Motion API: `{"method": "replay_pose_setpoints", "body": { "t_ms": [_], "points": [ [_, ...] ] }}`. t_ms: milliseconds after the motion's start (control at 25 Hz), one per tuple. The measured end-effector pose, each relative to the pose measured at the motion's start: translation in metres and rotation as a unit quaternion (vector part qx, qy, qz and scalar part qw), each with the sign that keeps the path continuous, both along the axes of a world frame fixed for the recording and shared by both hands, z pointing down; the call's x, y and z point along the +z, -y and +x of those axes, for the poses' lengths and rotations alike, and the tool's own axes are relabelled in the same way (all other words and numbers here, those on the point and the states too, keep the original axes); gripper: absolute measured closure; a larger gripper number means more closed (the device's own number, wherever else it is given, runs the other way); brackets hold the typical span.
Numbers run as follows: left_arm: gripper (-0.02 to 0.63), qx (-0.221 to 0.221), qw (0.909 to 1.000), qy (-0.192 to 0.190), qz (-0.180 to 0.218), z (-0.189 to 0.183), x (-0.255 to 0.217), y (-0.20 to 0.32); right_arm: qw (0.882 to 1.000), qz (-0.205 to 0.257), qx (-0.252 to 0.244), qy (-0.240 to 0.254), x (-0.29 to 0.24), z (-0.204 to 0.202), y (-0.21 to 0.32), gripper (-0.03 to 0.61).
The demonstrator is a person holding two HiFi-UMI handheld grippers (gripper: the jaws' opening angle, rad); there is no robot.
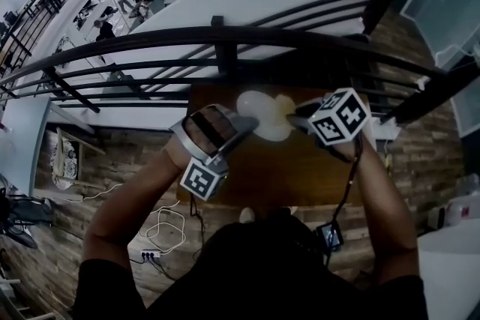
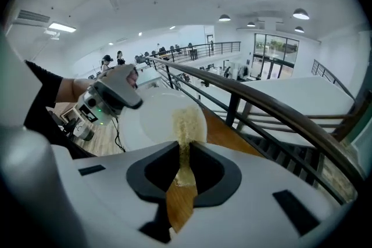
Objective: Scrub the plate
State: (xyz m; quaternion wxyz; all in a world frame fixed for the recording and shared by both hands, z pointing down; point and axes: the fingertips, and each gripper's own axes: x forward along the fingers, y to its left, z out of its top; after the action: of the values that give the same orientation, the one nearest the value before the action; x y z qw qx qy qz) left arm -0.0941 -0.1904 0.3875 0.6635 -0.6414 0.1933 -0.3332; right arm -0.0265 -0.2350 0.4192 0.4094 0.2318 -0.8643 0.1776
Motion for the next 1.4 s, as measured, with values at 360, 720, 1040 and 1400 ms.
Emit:
{"method": "replay_pose_setpoints", "body": {
  "t_ms": [360, 720, 1040, 1400],
  "points": [
    [0.595, 0.076, 0.9971, 0.011, 0.006, 0.044, -0.005, -0.039, 1.000, 0.008, -0.017, -0.003, -0.015, -0.016, 0.025, 0.525],
    [0.597, 0.066, 0.9977, 0.016, -0.008, 0.042, 0.004, -0.024, 0.993, 0.012, -0.101, 0.058, -0.065, -0.072, -0.034, 0.525],
    [0.597, 0.032, 0.9994, 0.008, -0.013, 0.022, 0.007, -0.007, 0.994, -0.037, -0.080, 0.057, -0.040, -0.021, -0.058, 0.525],
    [0.595, 0.081, 0.9965, 0.022, -0.007, 0.039, 0.007, -0.034, 0.996, -0.058, -0.060, -0.009, -0.004, -0.005, -0.010, 0.525]
  ]
}}
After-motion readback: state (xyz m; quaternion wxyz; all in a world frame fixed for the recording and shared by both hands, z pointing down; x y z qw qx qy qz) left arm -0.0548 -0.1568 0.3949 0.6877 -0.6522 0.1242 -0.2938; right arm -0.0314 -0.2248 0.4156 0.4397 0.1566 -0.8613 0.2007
